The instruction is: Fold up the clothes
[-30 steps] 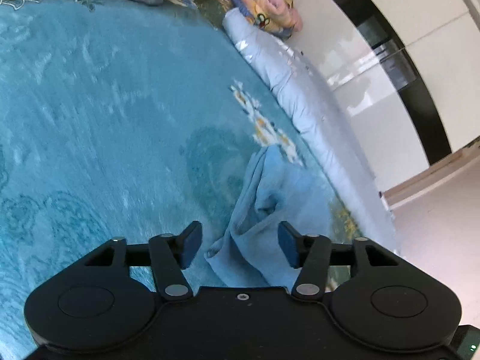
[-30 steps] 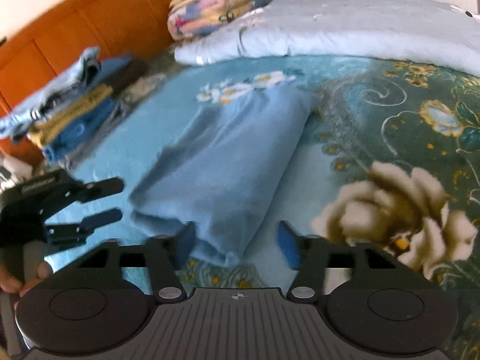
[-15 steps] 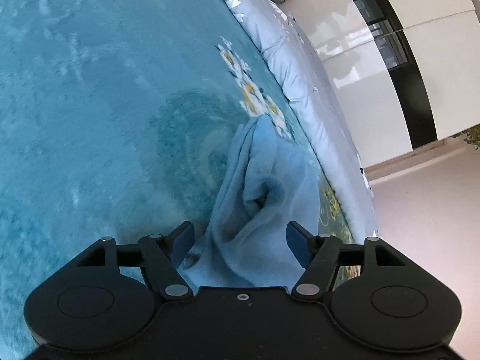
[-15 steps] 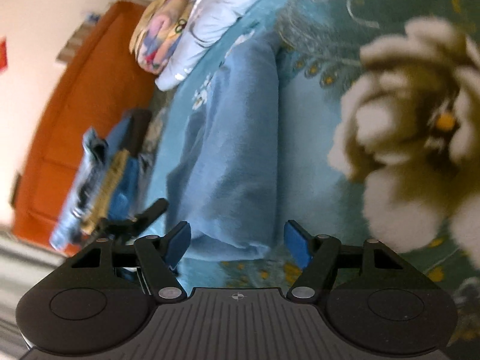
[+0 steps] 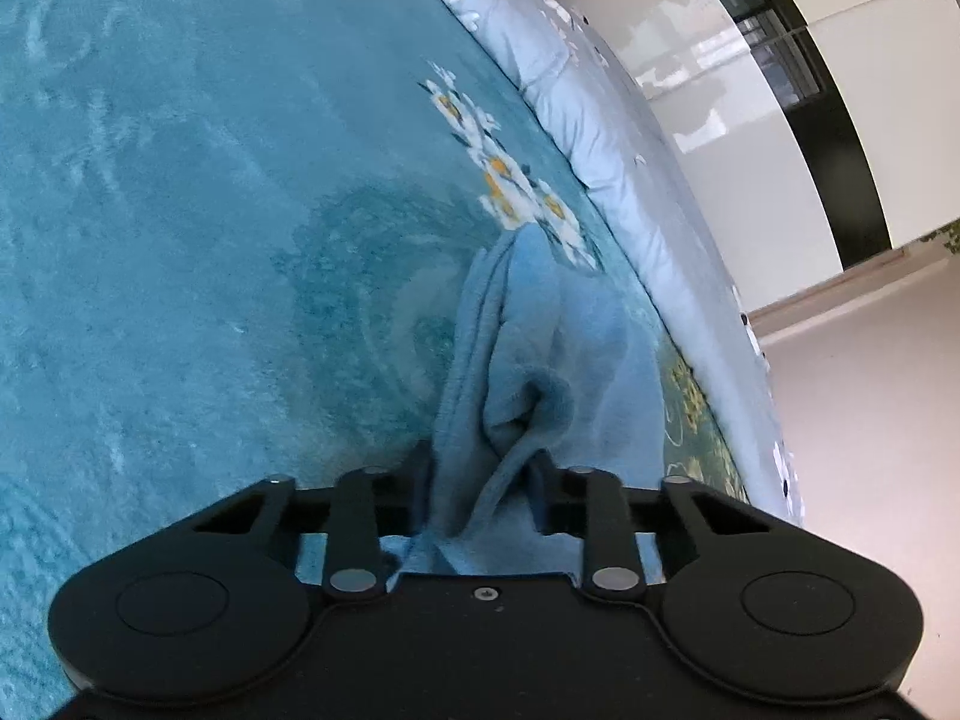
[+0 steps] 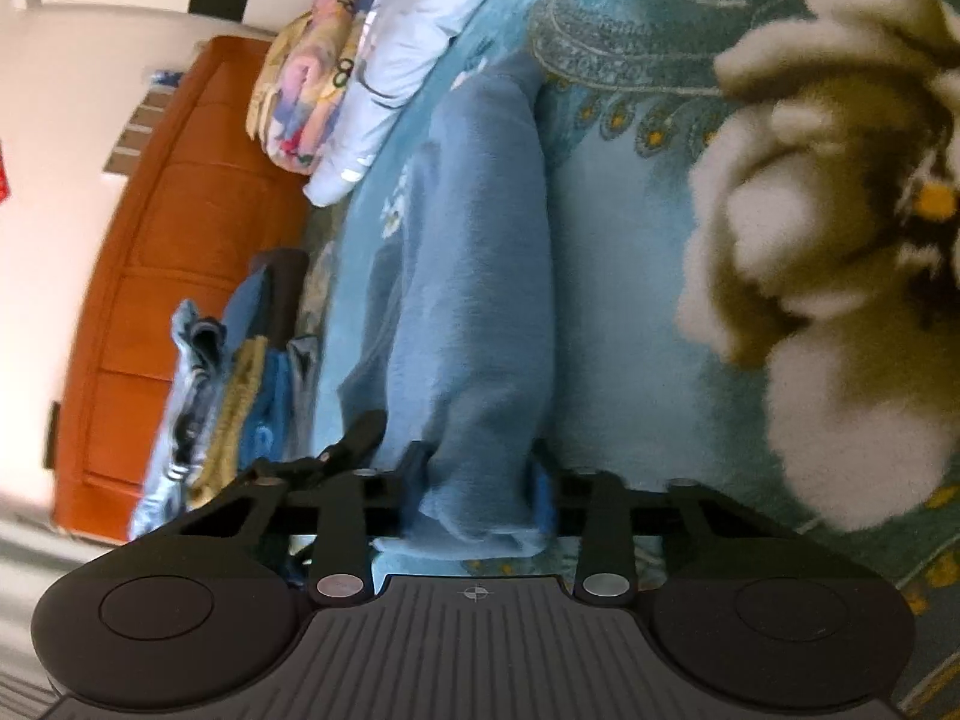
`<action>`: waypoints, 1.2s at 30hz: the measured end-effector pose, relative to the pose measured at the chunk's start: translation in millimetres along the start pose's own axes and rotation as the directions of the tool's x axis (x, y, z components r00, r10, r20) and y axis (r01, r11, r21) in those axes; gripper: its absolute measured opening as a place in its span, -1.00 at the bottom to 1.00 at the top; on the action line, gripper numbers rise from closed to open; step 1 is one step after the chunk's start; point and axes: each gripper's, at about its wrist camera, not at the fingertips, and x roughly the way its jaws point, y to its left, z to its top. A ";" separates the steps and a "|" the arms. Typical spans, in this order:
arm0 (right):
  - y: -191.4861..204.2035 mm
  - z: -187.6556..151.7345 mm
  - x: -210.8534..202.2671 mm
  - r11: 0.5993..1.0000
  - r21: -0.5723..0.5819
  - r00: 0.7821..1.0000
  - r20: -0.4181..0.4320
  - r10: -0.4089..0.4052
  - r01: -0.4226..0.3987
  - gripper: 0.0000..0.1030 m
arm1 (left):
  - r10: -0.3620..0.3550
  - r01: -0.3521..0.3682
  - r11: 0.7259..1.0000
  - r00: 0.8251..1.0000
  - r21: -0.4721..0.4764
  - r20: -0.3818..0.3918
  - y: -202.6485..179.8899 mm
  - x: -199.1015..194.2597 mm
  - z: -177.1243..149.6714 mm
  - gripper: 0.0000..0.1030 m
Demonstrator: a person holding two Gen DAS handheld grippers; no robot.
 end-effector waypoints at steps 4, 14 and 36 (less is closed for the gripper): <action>1.4 7.9 -10.6 0.999 -0.042 1.000 0.002 -0.025 0.025 -0.69 | 0.000 0.000 1.000 1.000 0.026 0.005 -12.0 -6.5 -12.8 -0.76; -8.0 53.3 -70.1 0.972 -0.157 0.980 0.127 -0.156 0.175 -0.68 | -0.102 0.114 0.991 0.979 0.063 -0.176 -58.7 17.7 -89.1 -0.78; -39.5 -1.9 -85.1 0.997 -0.046 0.990 0.135 -0.047 0.054 0.08 | -0.033 0.034 0.999 0.999 -0.023 0.006 -20.6 13.3 27.5 0.00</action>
